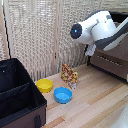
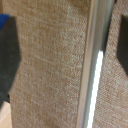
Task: Locate and clasp the grip of the topmost drawer. Steadily and circumspectly yank the drawer open. Discover and seize the nutrition bar using your clamp. Deposit the nutrition bar in the accessible drawer. Unclench the nutrition bar.
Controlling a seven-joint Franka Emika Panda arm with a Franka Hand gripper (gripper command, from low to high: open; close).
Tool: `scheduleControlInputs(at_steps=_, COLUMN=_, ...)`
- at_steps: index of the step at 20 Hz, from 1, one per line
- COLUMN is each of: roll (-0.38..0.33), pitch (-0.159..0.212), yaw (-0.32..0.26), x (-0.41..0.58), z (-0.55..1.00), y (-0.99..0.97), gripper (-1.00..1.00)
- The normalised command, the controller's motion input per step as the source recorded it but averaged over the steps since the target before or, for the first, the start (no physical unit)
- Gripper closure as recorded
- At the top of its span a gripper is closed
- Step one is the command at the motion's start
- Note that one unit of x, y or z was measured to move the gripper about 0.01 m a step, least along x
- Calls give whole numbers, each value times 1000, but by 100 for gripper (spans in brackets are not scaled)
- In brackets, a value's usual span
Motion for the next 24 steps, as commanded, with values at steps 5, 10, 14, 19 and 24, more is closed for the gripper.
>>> scheduleControlInputs(at_steps=5, roll=262, pitch=14, yaw=-181, x=165, z=262, y=286, gripper=-100)
scheduleControlInputs(at_steps=10, roll=261, pitch=4, yaw=-246, x=110, z=203, y=146, gripper=-100)
scheduleControlInputs(at_steps=14, roll=265, pitch=0, yaw=-256, x=99, z=175, y=111, gripper=-100)
scheduleControlInputs(at_steps=19, roll=279, pitch=0, yaw=-249, x=119, z=138, y=118, gripper=-100)
scheduleControlInputs(at_steps=24, roll=330, pitch=16, yaw=-225, x=191, z=22, y=130, gripper=-100)
